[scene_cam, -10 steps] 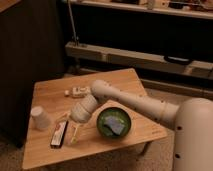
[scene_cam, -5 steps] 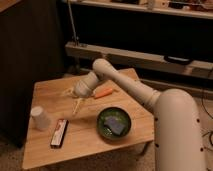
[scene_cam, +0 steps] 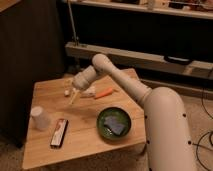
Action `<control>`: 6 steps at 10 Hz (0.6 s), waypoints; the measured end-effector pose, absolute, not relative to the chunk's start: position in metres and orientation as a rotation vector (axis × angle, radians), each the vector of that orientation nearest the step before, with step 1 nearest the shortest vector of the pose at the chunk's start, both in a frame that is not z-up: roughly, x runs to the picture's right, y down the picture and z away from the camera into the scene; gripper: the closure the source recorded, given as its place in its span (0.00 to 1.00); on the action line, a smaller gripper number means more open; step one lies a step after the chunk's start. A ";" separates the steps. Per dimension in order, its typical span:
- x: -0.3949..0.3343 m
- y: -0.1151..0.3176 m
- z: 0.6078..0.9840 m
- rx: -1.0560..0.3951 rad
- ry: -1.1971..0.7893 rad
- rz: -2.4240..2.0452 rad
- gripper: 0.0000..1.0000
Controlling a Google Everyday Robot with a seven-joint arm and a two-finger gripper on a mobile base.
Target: Pick up the ceramic cup
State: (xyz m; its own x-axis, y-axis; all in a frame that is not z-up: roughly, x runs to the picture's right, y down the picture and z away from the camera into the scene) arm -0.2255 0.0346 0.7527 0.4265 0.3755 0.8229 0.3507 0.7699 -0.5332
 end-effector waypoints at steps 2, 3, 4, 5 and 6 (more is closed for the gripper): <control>-0.240 0.047 0.743 -0.705 -1.151 0.043 0.20; -0.261 0.067 0.733 -0.682 -1.146 0.085 0.20; -0.271 0.077 0.736 -0.682 -1.142 0.106 0.20; -0.276 0.082 0.743 -0.690 -1.134 0.118 0.20; -0.275 0.084 0.752 -0.695 -1.127 0.140 0.20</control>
